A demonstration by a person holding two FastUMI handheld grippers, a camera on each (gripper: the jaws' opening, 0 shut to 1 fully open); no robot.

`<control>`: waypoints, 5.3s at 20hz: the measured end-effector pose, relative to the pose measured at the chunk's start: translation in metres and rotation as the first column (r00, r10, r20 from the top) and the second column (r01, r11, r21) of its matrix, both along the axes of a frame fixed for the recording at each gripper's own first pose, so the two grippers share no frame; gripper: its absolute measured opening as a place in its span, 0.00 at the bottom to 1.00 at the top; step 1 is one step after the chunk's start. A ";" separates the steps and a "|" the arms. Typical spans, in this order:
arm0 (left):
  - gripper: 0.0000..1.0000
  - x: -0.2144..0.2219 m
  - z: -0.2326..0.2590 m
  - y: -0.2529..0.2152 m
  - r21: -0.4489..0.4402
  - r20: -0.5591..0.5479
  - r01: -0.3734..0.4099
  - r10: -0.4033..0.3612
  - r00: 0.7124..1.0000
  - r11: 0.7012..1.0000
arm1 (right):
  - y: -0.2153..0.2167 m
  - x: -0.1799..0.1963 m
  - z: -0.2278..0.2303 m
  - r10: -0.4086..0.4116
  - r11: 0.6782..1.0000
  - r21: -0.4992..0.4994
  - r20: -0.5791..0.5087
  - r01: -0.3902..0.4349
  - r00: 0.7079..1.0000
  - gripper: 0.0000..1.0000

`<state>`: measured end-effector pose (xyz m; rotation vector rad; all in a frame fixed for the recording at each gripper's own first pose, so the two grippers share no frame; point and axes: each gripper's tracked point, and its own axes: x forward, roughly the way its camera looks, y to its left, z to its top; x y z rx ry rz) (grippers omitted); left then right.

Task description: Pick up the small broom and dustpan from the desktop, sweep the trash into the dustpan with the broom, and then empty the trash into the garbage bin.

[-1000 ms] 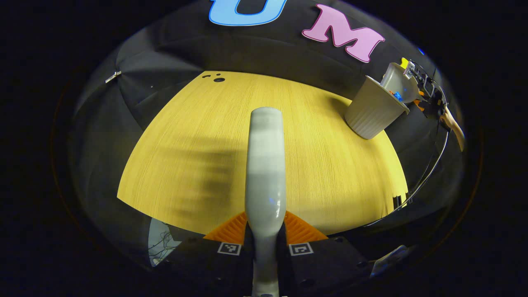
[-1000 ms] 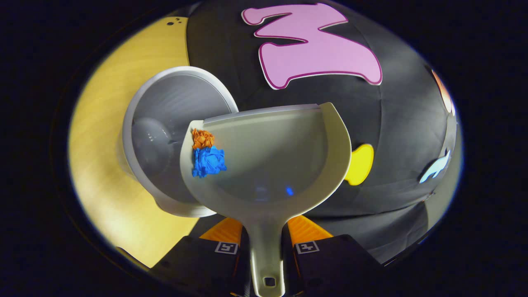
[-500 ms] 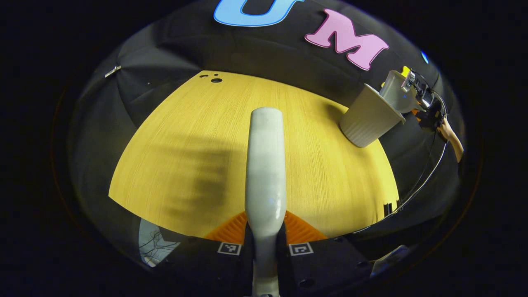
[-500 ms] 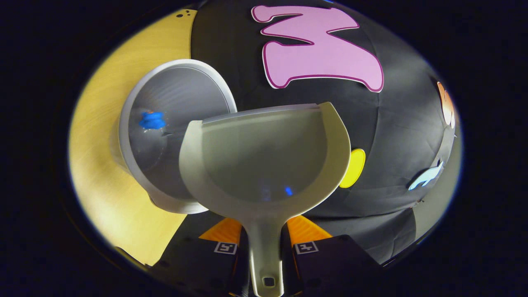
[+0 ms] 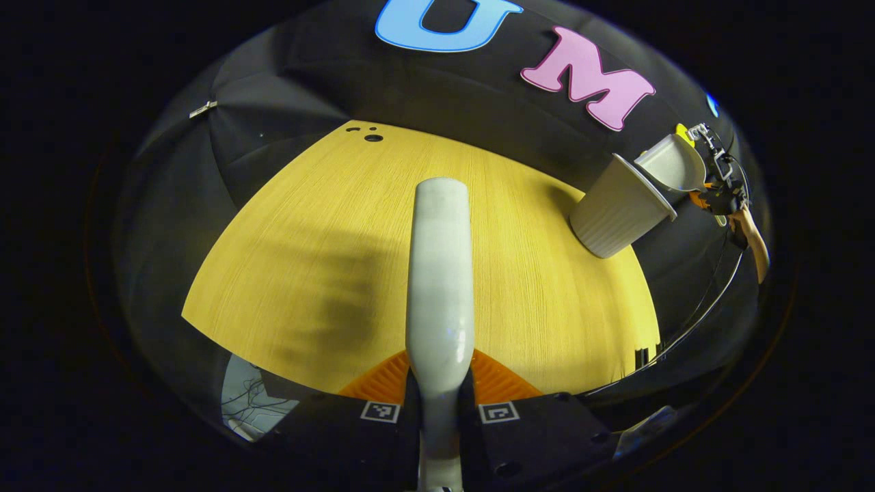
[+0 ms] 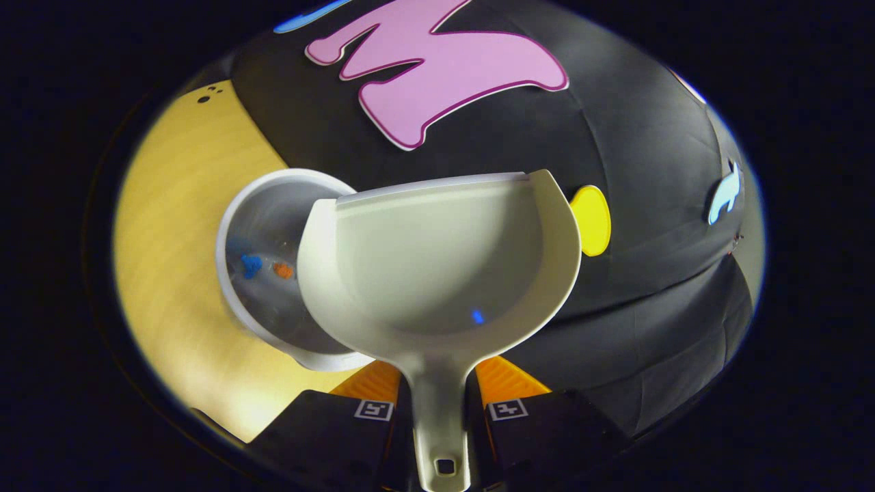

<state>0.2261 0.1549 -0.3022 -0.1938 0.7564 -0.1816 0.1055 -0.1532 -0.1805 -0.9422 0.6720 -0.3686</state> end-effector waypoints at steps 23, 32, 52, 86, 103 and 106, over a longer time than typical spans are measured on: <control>0.27 0.001 0.011 -0.008 0.153 0.146 -0.033 0.010 0.989 0.988 | 0.265 -0.093 -0.024 0.269 0.714 0.638 0.131 -0.289 0.954 0.35; 0.27 0.017 -0.010 0.011 0.212 0.086 -0.065 0.048 0.995 0.975 | 0.329 -0.153 -0.151 0.346 0.618 0.772 -0.098 -0.148 0.933 0.35; 0.28 0.126 -0.095 -0.006 0.457 -0.221 0.084 0.021 0.975 0.886 | 0.294 -0.185 -0.335 0.131 0.511 0.773 -0.502 0.376 0.855 0.39; 0.98 -0.065 0.173 -0.038 0.223 0.665 -0.267 0.054 0.745 0.938 | 0.282 -0.192 -0.079 -0.030 0.545 0.795 0.335 -0.265 0.942 0.99; 0.98 -0.135 0.140 -0.088 0.162 0.640 -0.204 0.055 0.767 0.966 | 0.291 -0.278 -0.074 0.062 0.512 0.766 0.419 -0.389 0.906 0.99; 0.98 -0.139 0.130 -0.091 0.145 0.624 -0.191 0.061 0.779 0.971 | 0.292 -0.282 -0.078 0.062 0.508 0.772 0.411 -0.384 0.909 0.99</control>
